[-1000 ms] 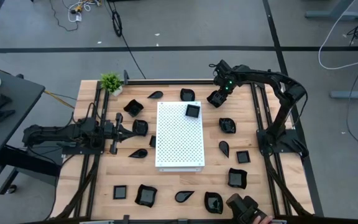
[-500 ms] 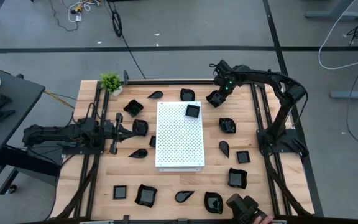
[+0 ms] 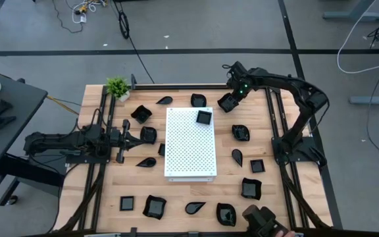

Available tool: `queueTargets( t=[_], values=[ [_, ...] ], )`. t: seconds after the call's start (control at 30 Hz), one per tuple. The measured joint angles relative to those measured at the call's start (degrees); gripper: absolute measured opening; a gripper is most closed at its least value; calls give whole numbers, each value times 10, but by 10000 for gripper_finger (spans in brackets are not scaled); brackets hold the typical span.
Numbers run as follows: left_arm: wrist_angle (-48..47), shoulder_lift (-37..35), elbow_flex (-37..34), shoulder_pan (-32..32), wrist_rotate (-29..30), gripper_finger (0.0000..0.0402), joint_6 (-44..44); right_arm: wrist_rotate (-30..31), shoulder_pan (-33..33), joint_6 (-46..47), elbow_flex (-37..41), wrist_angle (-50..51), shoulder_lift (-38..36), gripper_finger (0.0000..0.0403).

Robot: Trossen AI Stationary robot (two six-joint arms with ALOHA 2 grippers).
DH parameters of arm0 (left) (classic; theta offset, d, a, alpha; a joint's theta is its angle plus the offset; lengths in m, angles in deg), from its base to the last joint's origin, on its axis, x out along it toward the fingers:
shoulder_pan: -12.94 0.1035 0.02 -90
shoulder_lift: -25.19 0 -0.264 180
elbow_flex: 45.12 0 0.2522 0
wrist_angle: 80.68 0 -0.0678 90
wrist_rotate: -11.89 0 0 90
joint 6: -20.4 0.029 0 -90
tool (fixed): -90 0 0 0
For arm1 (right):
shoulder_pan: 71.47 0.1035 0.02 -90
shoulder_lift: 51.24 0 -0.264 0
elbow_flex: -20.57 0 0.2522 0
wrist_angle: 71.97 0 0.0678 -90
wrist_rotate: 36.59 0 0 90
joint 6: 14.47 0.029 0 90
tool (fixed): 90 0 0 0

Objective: Pick & Place Mini shaped plates
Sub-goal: Put the black distorted square plate on the shelf

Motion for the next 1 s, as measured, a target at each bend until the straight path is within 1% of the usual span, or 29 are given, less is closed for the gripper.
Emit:
queueTargets(
  t=[0.3,0.43,0.77,1.0],
  values=[
    [0,0,0,0,0,21,0,0,0,6,0,6,-8,0],
    [0,0,0,0,0,21,0,0,0,12,0,8,-22,0],
    [0,0,0,0,0,21,0,0,-14,37,-2,8,-91,0],
    [0,0,0,0,0,21,0,-9,-19,51,-2,8,-159,0]
  ],
)
